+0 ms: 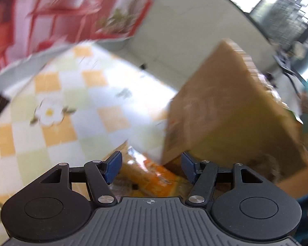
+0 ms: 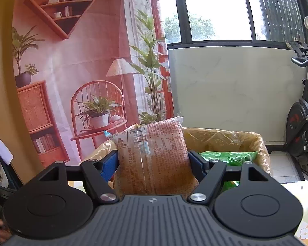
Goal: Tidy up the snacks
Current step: 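Grasp the yellow snack bar with the left tool while the right tool holds the brown bag over the box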
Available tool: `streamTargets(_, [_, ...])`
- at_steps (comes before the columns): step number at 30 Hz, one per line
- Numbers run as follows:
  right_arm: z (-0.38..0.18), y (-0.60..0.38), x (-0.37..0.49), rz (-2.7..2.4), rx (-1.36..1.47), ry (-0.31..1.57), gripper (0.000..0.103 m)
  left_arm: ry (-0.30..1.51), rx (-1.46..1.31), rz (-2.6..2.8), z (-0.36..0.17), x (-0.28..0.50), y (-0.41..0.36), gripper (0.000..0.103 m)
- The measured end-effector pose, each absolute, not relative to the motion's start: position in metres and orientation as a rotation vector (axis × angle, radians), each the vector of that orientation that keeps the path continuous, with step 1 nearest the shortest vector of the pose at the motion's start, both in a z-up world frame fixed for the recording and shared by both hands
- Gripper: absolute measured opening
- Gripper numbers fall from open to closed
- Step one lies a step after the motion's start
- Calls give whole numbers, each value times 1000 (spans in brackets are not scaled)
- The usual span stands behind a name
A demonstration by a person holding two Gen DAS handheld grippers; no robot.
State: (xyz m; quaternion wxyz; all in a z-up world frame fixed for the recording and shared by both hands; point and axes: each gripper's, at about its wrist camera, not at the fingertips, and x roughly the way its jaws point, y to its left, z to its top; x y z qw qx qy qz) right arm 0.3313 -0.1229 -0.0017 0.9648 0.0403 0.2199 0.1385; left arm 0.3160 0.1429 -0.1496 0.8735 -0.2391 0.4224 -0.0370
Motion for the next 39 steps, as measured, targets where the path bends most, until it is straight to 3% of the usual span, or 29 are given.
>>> streamTargets(20, [-7,-126,333,288,83,456,74,1034,-342,134,-202,352,85,78])
streamTargets(26, [-7,-127,332,288,87,456,74,989,-352,113,-199,339,91,69])
streamTargets(28, [-7,-127,332,287,87,458,74,975,-345,89,-193,333,94,59])
streamTargets(39, [-6,-126,328,275,93,458,74,809,-305,-9,-125,296,106,55])
